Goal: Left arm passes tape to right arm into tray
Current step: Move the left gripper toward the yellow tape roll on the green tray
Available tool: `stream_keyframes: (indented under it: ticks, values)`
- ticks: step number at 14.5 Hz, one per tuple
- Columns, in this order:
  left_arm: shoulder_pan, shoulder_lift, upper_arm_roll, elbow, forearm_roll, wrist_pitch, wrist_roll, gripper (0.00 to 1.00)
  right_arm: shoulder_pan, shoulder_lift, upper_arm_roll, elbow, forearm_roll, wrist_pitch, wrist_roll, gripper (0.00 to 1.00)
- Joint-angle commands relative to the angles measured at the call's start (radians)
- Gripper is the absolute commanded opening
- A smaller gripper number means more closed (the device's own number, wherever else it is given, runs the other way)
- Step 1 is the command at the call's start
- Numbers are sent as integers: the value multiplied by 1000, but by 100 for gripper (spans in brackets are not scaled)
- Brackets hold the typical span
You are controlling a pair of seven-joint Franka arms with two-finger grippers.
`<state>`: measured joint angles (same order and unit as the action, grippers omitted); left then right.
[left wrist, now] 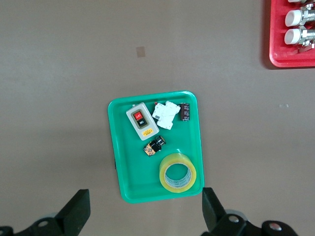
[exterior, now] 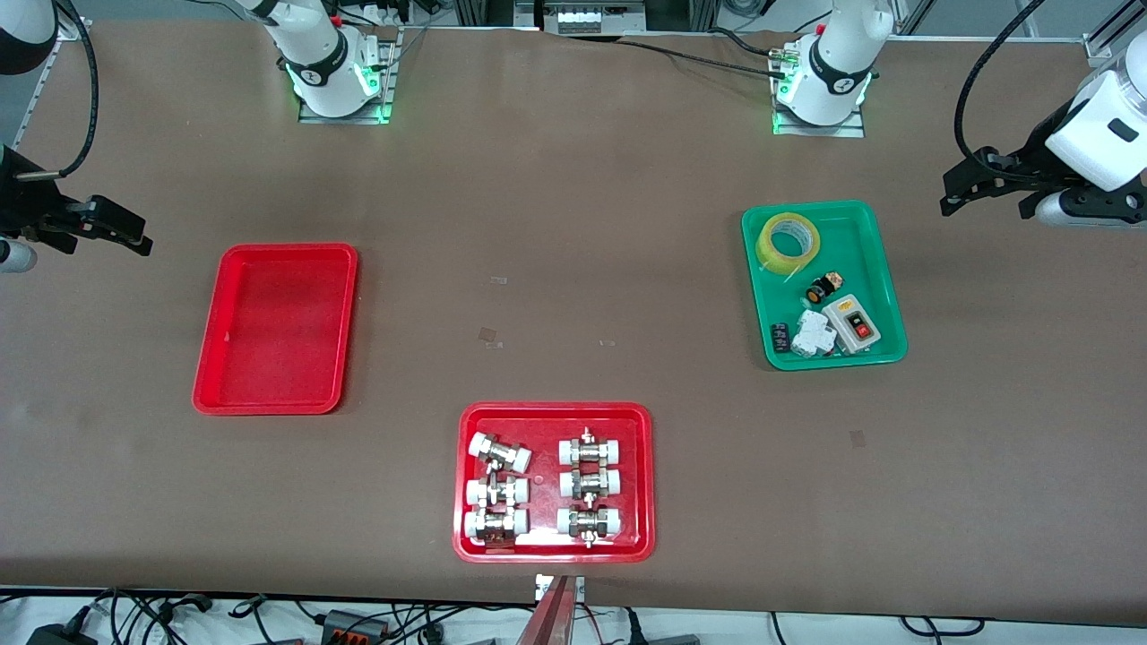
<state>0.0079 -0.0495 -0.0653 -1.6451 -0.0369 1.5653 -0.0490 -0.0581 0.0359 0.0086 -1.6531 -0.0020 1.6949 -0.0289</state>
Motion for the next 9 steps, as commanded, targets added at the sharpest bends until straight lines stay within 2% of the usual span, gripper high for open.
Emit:
stream_keyframes:
  ticks: [1,4,6,9]
  values:
    - [4,-7,2,8,-5,-21,28,100,-8,-25,8,-10,5,-12,-8,100]
    - [4,-6,2,8,-5,-24,28,100,-8,-24,8,-10,5,-11,-8,100]
    - [3,11,-2,-8,-8,-71,29,100,-8,-24,8,-10,5,-11,-8,100]
    - [3,37,-5,-94,-20,-79,15,100,-8,-24,8,-10,5,-9,-8,100]
